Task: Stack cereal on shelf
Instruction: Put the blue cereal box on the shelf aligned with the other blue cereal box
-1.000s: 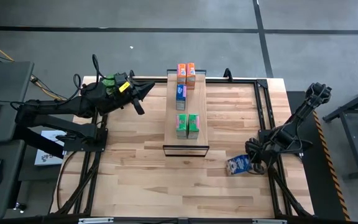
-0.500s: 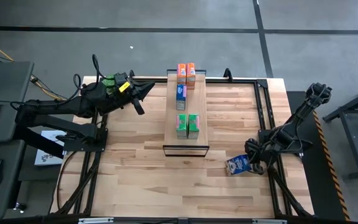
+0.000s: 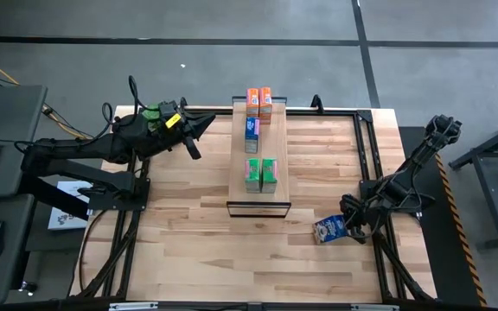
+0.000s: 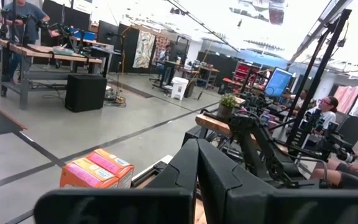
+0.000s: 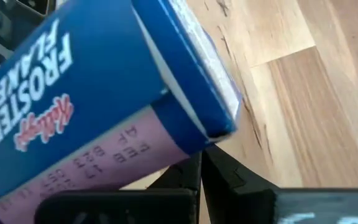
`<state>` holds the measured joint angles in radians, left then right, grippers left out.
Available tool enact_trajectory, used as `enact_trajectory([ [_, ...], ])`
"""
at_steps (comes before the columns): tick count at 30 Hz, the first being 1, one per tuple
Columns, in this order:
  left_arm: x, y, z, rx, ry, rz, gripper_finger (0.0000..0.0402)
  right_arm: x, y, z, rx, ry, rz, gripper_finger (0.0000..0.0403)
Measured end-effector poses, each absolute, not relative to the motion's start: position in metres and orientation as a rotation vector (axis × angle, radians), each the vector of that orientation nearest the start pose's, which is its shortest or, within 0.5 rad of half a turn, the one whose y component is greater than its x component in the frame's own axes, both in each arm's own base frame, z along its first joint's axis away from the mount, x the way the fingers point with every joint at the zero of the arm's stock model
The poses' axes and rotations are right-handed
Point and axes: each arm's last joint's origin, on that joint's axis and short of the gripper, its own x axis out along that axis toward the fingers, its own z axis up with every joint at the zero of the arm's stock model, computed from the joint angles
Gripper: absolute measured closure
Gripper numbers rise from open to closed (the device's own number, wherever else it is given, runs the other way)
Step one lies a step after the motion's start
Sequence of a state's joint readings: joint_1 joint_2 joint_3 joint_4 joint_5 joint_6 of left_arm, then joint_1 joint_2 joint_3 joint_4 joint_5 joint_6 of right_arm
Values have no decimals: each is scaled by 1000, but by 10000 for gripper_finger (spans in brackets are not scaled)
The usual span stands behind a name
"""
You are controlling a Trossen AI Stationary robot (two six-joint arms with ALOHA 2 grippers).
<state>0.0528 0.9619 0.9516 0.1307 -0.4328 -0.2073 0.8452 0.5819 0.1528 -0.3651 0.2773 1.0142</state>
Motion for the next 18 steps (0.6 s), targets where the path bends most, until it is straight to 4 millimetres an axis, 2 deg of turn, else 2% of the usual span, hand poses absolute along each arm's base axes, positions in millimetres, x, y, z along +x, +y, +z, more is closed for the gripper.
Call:
enact_trajectory([
  [18, 207, 23, 387, -222, -155, 473, 401, 84, 83, 137, 591, 831, 156, 403],
])
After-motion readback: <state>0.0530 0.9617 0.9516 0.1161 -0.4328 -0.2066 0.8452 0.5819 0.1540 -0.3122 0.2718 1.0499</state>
